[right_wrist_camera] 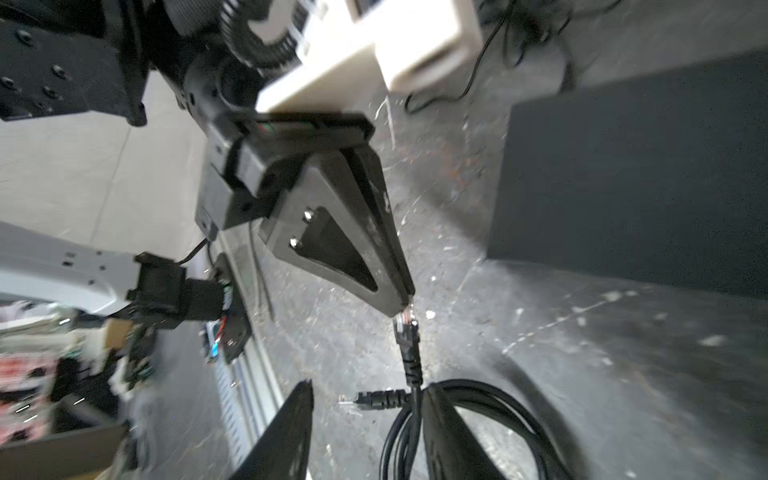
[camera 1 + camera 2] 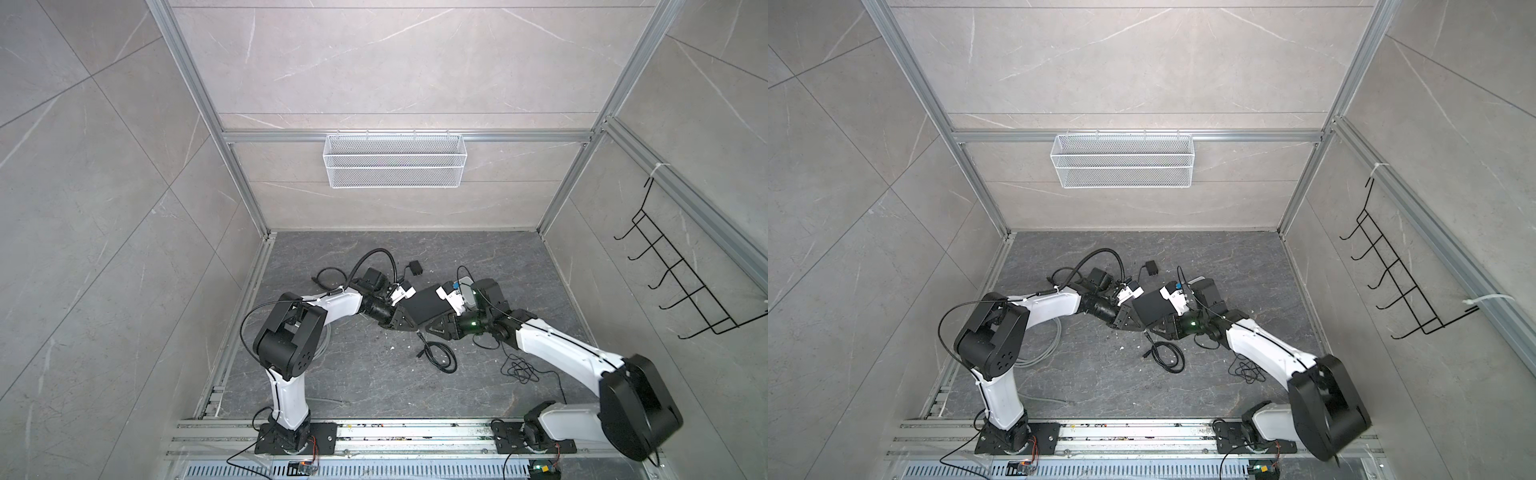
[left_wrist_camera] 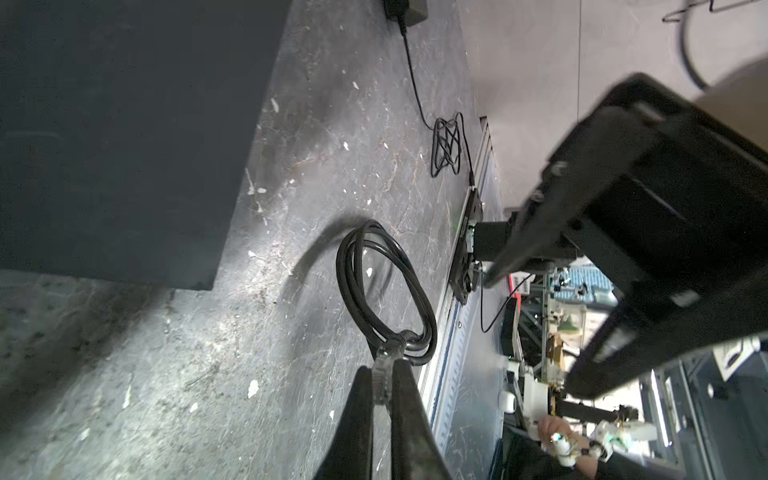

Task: Insert the plug into the switch port

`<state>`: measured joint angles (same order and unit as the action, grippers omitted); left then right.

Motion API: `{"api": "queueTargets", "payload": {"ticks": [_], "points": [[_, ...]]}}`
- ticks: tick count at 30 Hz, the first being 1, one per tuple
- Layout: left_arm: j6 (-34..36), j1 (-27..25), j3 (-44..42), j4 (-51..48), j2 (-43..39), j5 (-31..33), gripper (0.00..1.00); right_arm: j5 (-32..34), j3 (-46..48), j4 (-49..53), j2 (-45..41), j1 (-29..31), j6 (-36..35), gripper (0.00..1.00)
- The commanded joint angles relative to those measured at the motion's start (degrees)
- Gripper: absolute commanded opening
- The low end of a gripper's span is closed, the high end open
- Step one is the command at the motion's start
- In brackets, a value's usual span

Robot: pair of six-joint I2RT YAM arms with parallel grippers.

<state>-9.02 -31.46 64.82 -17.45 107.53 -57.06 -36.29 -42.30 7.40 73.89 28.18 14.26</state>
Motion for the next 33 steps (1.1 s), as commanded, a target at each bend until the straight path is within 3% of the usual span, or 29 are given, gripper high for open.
{"api": "queueTargets", "payload": {"ticks": [1, 6, 15, 24, 33], "points": [[-6.28, -0.38, 1.43, 1.41, 0.81, 0.54, 0.00, 18.06, 2.26, 0.92, -2.56, 4.15, -4.00, 0.45], [-7.74, -0.44, 3.36, -0.65, 2.31, -0.32, 0.00, 24.97, 1.61, 1.45, 1.76, 9.65, -8.47, 0.44], [-8.83, -0.47, 4.61, -1.18, 3.04, -0.17, 0.00, 30.17, 1.45, 1.03, 6.63, 15.32, -10.48, 0.41], [-8.92, -0.70, 4.62, -1.67, 3.11, -0.21, 0.00, 36.33, 0.03, 0.14, 10.49, 16.90, -9.88, 0.24], [-9.24, -0.63, 5.03, -1.75, 3.74, -0.13, 0.00, 37.26, -0.58, -1.01, 9.70, 18.58, -9.60, 0.25]]}}
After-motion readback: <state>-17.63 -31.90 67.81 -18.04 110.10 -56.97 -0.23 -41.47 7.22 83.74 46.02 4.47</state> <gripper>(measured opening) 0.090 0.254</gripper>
